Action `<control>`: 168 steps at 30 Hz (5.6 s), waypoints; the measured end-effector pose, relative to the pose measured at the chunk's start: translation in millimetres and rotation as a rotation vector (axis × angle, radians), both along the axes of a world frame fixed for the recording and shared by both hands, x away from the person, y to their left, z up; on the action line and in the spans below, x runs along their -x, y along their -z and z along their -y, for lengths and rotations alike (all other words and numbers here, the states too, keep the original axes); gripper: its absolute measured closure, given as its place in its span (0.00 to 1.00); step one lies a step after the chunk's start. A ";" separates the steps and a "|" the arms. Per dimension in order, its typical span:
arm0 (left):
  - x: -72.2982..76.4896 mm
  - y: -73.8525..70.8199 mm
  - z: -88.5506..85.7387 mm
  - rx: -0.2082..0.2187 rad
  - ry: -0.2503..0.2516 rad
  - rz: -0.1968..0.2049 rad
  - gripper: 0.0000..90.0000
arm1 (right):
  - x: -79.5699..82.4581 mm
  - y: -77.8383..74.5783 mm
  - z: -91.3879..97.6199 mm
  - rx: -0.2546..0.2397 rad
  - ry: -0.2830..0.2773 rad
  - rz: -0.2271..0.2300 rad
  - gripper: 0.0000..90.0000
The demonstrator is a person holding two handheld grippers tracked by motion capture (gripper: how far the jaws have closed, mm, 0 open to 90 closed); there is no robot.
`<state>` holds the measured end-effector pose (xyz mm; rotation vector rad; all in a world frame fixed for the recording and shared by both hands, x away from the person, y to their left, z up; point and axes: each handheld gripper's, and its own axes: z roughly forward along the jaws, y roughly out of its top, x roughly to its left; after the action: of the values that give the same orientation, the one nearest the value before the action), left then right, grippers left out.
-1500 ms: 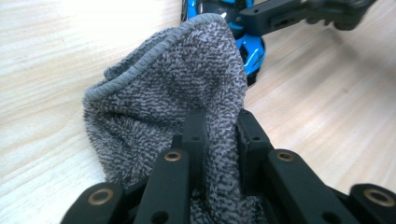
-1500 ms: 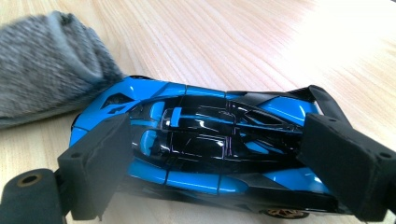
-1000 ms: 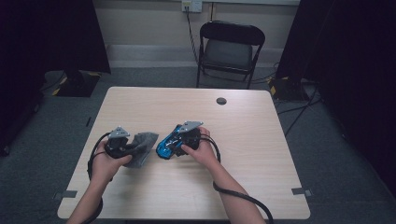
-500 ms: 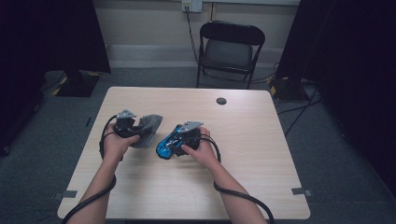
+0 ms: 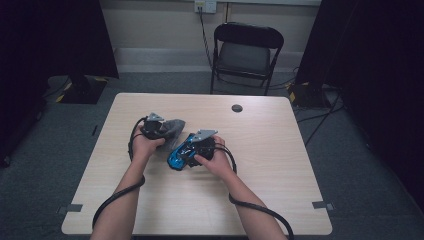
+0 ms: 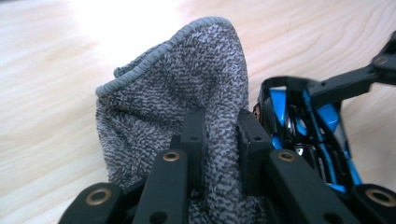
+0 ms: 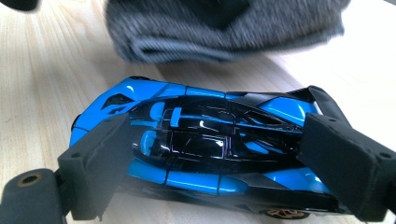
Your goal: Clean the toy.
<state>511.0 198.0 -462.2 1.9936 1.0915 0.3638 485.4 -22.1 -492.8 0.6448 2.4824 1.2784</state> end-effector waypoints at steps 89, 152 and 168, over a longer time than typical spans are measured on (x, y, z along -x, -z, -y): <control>24.2 19.4 -6.2 0.037 -0.039 -0.106 0.89 | 2.6 -2.8 -5.0 0.026 -0.008 -0.014 0.10; 136.5 8.1 -51.5 0.039 0.052 -0.126 0.89 | 5.4 -2.3 -5.2 0.022 0.014 -0.020 0.10; 68.5 -29.9 -47.1 0.074 -0.021 -0.006 0.88 | 4.6 -2.1 -4.6 0.019 0.010 -0.019 0.10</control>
<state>442.4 245.1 -432.3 1.9203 1.1145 0.3240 480.8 -17.5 -490.7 0.6671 2.4997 1.2498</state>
